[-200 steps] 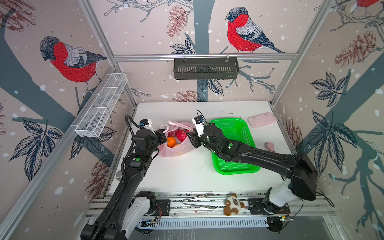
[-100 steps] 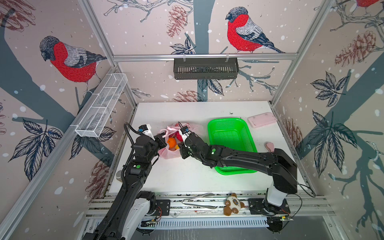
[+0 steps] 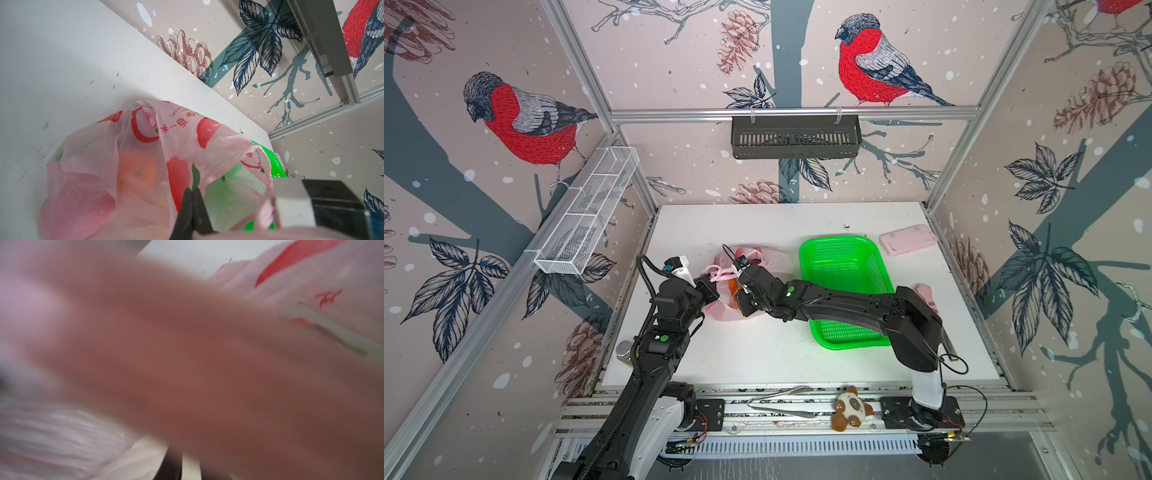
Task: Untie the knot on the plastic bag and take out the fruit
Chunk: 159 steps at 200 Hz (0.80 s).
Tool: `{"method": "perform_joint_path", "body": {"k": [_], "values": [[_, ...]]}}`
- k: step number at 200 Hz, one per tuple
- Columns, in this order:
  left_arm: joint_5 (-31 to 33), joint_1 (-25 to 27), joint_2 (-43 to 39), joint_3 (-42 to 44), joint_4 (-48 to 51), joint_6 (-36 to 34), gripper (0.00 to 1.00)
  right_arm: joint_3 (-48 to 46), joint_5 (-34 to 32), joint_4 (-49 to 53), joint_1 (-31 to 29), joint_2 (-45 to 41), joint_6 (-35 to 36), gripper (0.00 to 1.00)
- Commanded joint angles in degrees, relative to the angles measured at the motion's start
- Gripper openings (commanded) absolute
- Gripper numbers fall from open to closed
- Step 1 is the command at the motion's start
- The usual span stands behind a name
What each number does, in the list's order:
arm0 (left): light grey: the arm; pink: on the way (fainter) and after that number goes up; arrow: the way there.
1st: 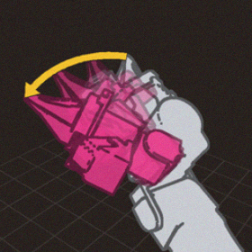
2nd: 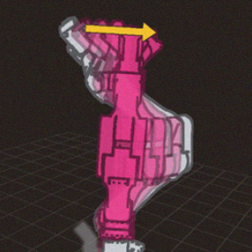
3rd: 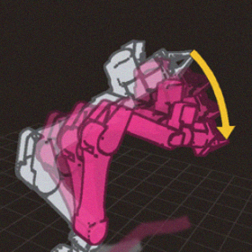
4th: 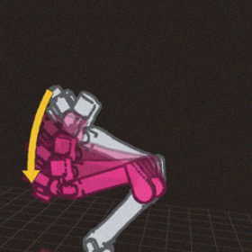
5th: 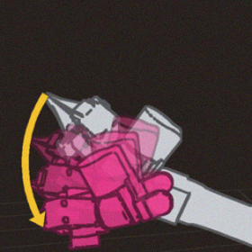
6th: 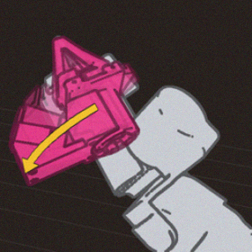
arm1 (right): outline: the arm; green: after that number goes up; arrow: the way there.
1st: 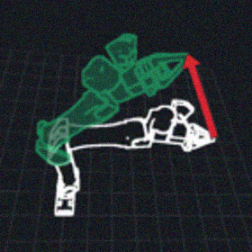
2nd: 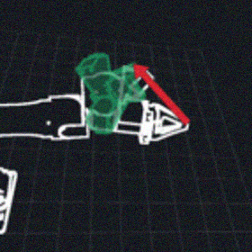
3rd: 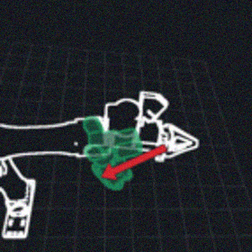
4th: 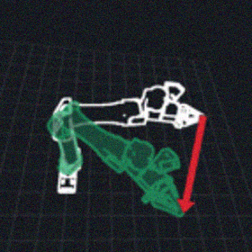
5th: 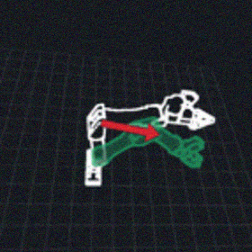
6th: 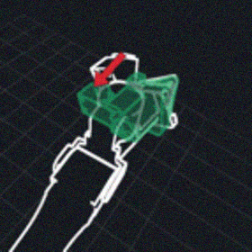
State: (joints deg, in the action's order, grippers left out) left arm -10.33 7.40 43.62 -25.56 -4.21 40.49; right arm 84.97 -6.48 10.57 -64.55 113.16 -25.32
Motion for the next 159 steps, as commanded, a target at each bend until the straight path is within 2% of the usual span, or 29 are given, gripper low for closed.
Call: {"method": "perform_joint_path", "body": {"k": [1,35,81,110,159], "values": [[0.4,0.0,-0.9,0.8,-3.5,0.9,0.00,-3.1,1.3,1.3,-1.1,-2.3,-0.5,0.19],[1.3,0.0,-2.8,2.3,-2.8,1.2,0.00,-8.4,1.6,0.0,-2.3,-4.3,-3.5,0.19],[2.7,0.0,-5.2,3.9,-0.2,0.8,0.00,-12.2,2.0,-2.8,-3.2,-3.1,-7.0,0.19],[5.0,0.0,-7.6,5.1,2.5,0.3,0.00,-11.3,1.3,-3.0,-3.4,-2.3,-7.8,0.20],[6.9,0.0,-13.2,7.2,5.5,0.4,0.00,-4.8,-3.2,-1.6,-3.4,-2.0,-7.8,0.29]]}}
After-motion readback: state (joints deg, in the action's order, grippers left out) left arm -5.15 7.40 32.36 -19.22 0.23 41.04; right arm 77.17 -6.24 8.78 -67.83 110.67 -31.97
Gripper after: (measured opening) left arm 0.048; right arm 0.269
